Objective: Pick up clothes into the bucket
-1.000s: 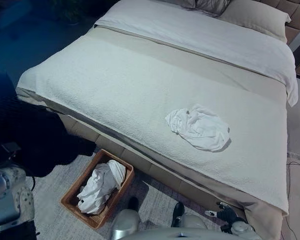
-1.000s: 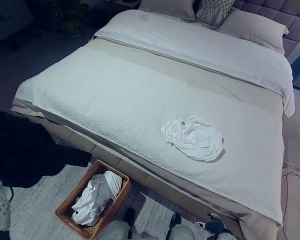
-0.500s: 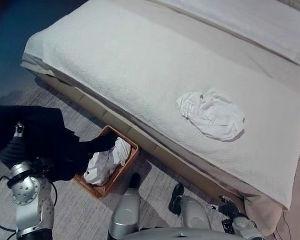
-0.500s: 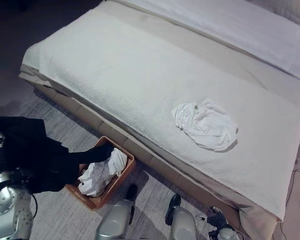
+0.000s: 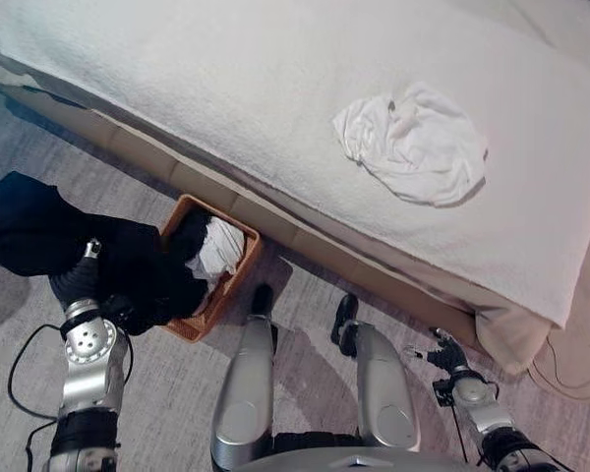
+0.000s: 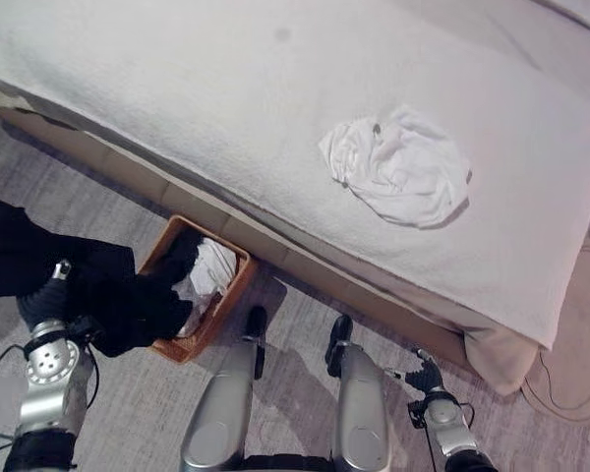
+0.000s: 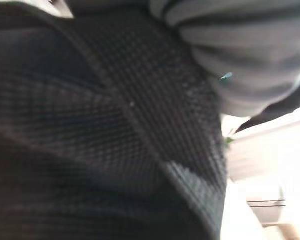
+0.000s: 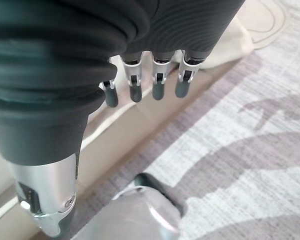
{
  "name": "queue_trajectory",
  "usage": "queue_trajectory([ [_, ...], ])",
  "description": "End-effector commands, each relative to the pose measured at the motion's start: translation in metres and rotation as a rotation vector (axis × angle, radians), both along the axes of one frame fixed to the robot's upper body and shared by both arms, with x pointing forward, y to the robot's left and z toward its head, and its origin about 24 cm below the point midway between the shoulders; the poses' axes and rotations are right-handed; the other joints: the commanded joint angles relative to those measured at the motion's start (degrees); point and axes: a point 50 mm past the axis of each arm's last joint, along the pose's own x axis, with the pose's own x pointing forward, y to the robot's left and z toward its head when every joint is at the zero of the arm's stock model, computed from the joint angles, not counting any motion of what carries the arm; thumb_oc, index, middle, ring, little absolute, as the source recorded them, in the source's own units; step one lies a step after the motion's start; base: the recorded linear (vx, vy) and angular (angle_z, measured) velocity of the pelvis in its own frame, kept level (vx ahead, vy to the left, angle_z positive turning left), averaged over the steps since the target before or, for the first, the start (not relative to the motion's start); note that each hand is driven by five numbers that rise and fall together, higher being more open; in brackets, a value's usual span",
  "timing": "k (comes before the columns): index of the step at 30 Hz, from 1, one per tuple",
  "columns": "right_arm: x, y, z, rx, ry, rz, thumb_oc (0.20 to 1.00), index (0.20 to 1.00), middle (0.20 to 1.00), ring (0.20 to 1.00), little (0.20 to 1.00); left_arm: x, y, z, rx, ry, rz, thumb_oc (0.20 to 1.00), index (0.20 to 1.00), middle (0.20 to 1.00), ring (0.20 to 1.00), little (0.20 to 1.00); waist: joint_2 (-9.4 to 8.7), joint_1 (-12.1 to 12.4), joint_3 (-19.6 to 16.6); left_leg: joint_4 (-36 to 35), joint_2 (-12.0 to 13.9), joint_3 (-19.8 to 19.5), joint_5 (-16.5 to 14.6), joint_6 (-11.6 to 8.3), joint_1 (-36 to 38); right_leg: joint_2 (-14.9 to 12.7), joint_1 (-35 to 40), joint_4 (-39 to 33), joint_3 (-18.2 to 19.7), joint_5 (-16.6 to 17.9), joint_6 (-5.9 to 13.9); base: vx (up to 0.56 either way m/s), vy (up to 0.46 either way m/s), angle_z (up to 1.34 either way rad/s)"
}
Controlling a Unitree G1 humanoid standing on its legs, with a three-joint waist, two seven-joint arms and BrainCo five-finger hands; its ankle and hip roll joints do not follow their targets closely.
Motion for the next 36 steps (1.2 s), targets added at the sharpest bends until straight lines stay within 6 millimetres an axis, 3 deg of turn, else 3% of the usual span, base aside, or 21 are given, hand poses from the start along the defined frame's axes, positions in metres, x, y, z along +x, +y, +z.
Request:
queue_trajectory([
  [1,0.004,-0.003,0.009,-0.034,-0.069,0.009,1.0,1.0,1.0,1.0,1.0,-0.002,0.027,0.034,0.146,-0.089,0.12,0.2,0.2,0.2,0.2,0.2,-1.8,-1.0,-0.5,4.5,-1.8,0.3,-1.8,2.47,-4.5,-2.1,0.0,0.4,0.6,-0.3,2.63,-0.06,0.0,-0.06],
  [3,0.007,-0.002,0.01,-0.035,-0.08,0.009,1.0,1.0,1.0,1.0,1.0,0.001,0.028,0.031,0.136,-0.076,0.134,0.2,0.2,0.2,0.2,0.2,-2.05,-1.2,-0.5,5.9,-1.8,0.4,-2.1,2.56,-6.3,-2.0,-2.0,1.7,1.0,-0.5,2.56,-0.04,0.008,-0.05],
  [4,0.011,-0.001,0.013,-0.035,-0.106,0.011,1.0,1.0,1.0,1.0,1.0,0.003,0.032,0.03,0.137,-0.061,0.16,0.42,0.42,0.42,0.42,0.42,-2.47,-1.6,-0.5,8.3,-1.7,0.5,-2.7,2.72,-9.3,-2.0,-4.8,3.4,1.6,-1.0,2.37,-0.04,0.014,-0.04],
  [5,0.014,0.0,0.015,-0.038,-0.12,0.016,1.0,1.0,1.0,1.0,1.0,0.004,0.032,0.029,0.133,-0.052,0.174,0.758,0.758,0.758,0.758,0.758,-2.76,-1.8,-0.5,9.4,-1.7,0.4,-3.1,2.82,-10.7,-1.8,-6.1,4.1,1.9,-1.1,2.22,-0.04,0.019,-0.06],
  [6,0.017,0.001,0.018,-0.037,-0.138,0.02,1.0,1.0,1.0,1.0,1.0,0.004,0.034,0.029,0.138,-0.047,0.189,1.0,1.0,1.0,1.0,1.0,-2.95,-1.9,-0.5,10.3,-1.6,0.5,-3.3,2.88,-11.8,-1.6,-7.3,4.8,2.2,-1.3,2.12,-0.03,0.009,-0.09],
  [12,0.026,0.011,0.023,-0.029,-0.184,0.041,1.0,1.0,1.0,1.0,1.0,0.006,0.044,0.021,0.142,0.028,0.292,1.0,1.0,1.0,1.0,1.0,-4.3,-2.7,-0.5,15.2,-1.3,0.1,-6.7,3.22,-16.2,-1.0,-11.8,9.0,3.2,-3.8,2.3,0.03,-0.008,-0.09],
  [14,0.029,0.014,0.025,-0.025,-0.199,0.044,1.0,1.0,1.0,1.0,1.0,0.008,0.046,0.022,0.141,0.035,0.315,1.0,1.0,1.0,1.0,1.0,-4.62,-3.0,-0.5,14.9,-1.3,0.3,-4.9,3.33,-17.8,-1.1,-13.2,8.6,2.9,-2.3,1.8,-0.04,0.001,0.0],
  [15,0.027,0.017,0.023,-0.026,-0.194,0.051,1.0,1.0,1.0,1.0,1.0,0.01,0.045,0.022,0.174,0.06,0.32,1.0,1.0,1.0,1.0,1.0,-4.92,-3.1,-0.5,15.6,-1.0,0.0,-7.0,3.23,-16.9,-1.0,-12.5,9.4,3.1,-4.2,2.22,-0.07,-0.003,-0.05],
  [16,0.029,0.018,0.024,-0.025,-0.198,0.049,1.0,1.0,1.0,1.0,1.0,0.012,0.043,0.024,0.182,0.055,0.313,1.0,1.0,1.0,1.0,1.0,-4.93,-3.2,-0.5,14.9,-1.1,0.1,-5.1,3.33,-17.9,-1.2,-13.3,8.7,2.7,-2.6,1.77,0.1,-0.03,-0.06],
  [17,0.027,0.018,0.023,-0.027,-0.191,0.053,1.0,1.0,1.0,1.0,1.0,0.011,0.043,0.022,0.191,0.067,0.312,1.0,1.0,1.0,1.0,1.0,-4.89,-3.1,-0.5,15.5,-1.0,-0.1,-7.1,3.27,-16.8,-1.0,-12.5,9.4,3.1,-4.4,2.25,-0.07,0.003,-0.01],
  [18,0.029,0.018,0.024,-0.026,-0.198,0.052,1.0,1.0,1.0,1.0,1.0,0.012,0.043,0.024,0.191,0.059,0.311,1.0,1.0,1.0,1.0,1.0,-4.92,-3.2,-0.5,14.9,-1.1,0.0,-5.2,3.36,-18.0,-1.2,-13.4,8.6,2.7,-2.7,1.79,0.0,0.0,0.0],
  [21,0.032,0.02,0.026,-0.031,-0.21,0.065,1.0,1.0,1.0,1.0,1.0,0.011,0.042,0.022,0.226,0.087,0.311,1.0,1.0,1.0,1.0,1.0,-5.03,-3.2,-0.5,14.9,-1.0,0.0,-7.2,3.22,-16.4,-1.0,-12.1,8.8,3.0,-4.3,2.31,0.03,-0.005,0.03],
  [24,0.037,0.021,0.03,-0.032,-0.232,0.071,1.0,1.0,1.0,1.0,1.0,0.012,0.043,0.022,0.24,0.098,0.312,1.0,1.0,1.0,1.0,1.0,-5.04,-3.4,-0.5,13.8,-1.2,0.2,-5.2,3.31,-17.2,-1.1,-12.8,7.8,2.8,-2.6,1.86,0.0,0.004,0.01],
  [25,0.037,0.021,0.031,-0.043,-0.239,0.075,1.0,1.0,1.0,1.0,1.0,0.01,0.043,0.017,0.243,0.121,0.312,1.0,1.0,1.0,1.0,1.0,-4.97,-3.4,-0.5,14.2,-1.0,0.1,-7.1,3.19,-15.8,-1.0,-11.5,8.2,3.1,-4.2,2.31,-0.07,0.013,0.0],
  [26,0.041,0.021,0.036,-0.052,-0.262,0.076,1.0,1.0,1.0,1.0,1.0,0.01,0.042,0.017,0.241,0.123,0.314,1.0,1.0,1.0,1.0,1.0,-4.95,-3.6,-0.5,13.4,-1.1,0.2,-5.1,3.29,-16.7,-1.1,-12.3,7.3,2.7,-2.5,1.87,0.0,0.0,0.0],
  [30,0.054,0.017,0.06,-0.094,-0.389,0.065,1.0,1.0,1.0,1.0,1.0,0.005,0.041,0.006,0.231,0.163,0.327,1.0,1.0,1.0,1.0,1.0,-4.69,-3.9,-0.5,12.9,-1.2,0.3,-4.9,3.26,-16.4,-1.2,-12.1,6.8,2.7,-2.3,1.93,-0.02,0.004,0.0],
  [31,0.066,0.012,0.087,-0.106,-0.536,0.015,1.0,1.0,1.0,1.0,1.0,0.004,0.033,-0.004,0.201,0.174,0.322,1.0,1.0,1.0,1.0,1.0,-4.29,-4.0,-0.5,12.5,-1.3,0.3,-4.7,3.32,-16.2,-1.3,-11.9,6.6,2.6,-2.3,1.98,0.0,0.0,0.0],
  [32,0.066,0.012,0.087,-0.106,-0.536,0.015,1.0,1.0,1.0,1.0,1.0,0.004,0.033,-0.004,0.201,0.174,0.321,1.0,1.0,1.0,1.0,1.0,-4.28,-4.0,-0.5,12.5,-1.3,0.3,-4.7,3.32,-16.2,-1.3,-11.9,6.6,2.6,-2.3,1.98,0.01,0.032,0.01],
  [33,0.08,0.012,0.12,-0.102,-0.699,-0.026,1.0,1.0,1.0,1.0,1.0,0.005,0.019,-0.016,0.15,0.172,0.292,1.0,1.0,1.0,1.0,1.0,-3.68,-3.9,-0.5,11.8,-1.5,0.5,-4.4,3.38,-15.8,-1.4,-11.8,6.6,2.6,-2.2,2.0,0.0,0.0,0.0],
  [35,0.084,0.011,0.136,-0.106,-0.774,-0.047,1.0,1.0,1.0,1.0,1.0,0.006,0.009,-0.022,0.104,0.161,0.263,1.0,1.0,1.0,1.0,1.0,-3.32,-3.8,-0.5,11.3,-1.7,0.5,-4.3,3.43,-15.5,-1.4,-11.6,6.5,2.7,-2.2,2.03,0.01,0.007,0.02],
  [36,0.092,0.009,0.159,-0.109,-0.883,-0.078,1.0,1.0,1.0,1.0,1.0,0.008,-0.01,-0.035,-0.018,0.124,0.187,1.0,1.0,1.0,1.0,1.0,-2.52,-3.4,-0.5,10.1,-2.1,0.6,-3.9,3.5,-14.5,-1.7,-11.0,6.4,2.7,-2.2,2.2,0.02,0.008,0.05],
])
